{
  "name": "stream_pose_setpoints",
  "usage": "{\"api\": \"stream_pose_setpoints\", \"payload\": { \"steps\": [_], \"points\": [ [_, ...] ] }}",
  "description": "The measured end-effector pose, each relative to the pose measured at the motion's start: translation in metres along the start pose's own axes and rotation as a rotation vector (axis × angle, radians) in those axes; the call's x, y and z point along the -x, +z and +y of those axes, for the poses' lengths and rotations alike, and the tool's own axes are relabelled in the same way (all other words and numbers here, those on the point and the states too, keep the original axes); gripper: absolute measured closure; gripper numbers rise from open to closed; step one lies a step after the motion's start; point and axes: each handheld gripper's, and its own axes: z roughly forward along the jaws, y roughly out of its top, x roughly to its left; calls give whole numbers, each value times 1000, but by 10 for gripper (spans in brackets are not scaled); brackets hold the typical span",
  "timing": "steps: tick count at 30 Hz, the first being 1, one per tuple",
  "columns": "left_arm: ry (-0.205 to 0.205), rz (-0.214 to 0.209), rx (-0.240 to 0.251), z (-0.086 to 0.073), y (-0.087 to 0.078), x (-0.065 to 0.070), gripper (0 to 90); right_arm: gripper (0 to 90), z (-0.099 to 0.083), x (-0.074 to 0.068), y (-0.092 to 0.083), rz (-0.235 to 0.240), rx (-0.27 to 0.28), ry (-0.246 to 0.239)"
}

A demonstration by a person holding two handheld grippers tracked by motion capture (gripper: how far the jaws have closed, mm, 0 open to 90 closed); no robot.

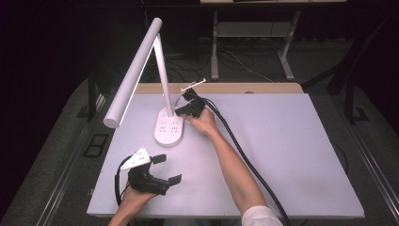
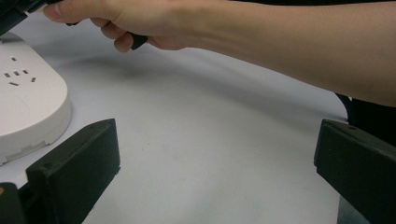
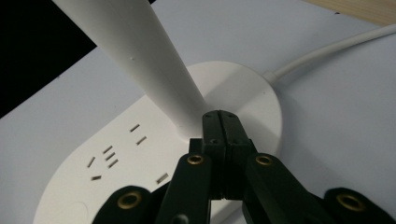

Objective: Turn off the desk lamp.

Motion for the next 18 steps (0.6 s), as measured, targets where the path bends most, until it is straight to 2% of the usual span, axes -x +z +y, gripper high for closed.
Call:
{"api": "stream_pose_setpoints", "payload": {
  "steps": [7, 11, 18],
  "points": [
    [9, 12, 2, 1, 0, -1, 0, 900, -3, 1, 1, 7, 4, 21],
    [5, 9, 1, 1, 0, -1, 0, 900, -1, -6, 0, -38, -8, -16],
    [3, 7, -3, 1, 1, -2, 0, 900, 0, -4, -1, -28, -7, -11]
  ]
}}
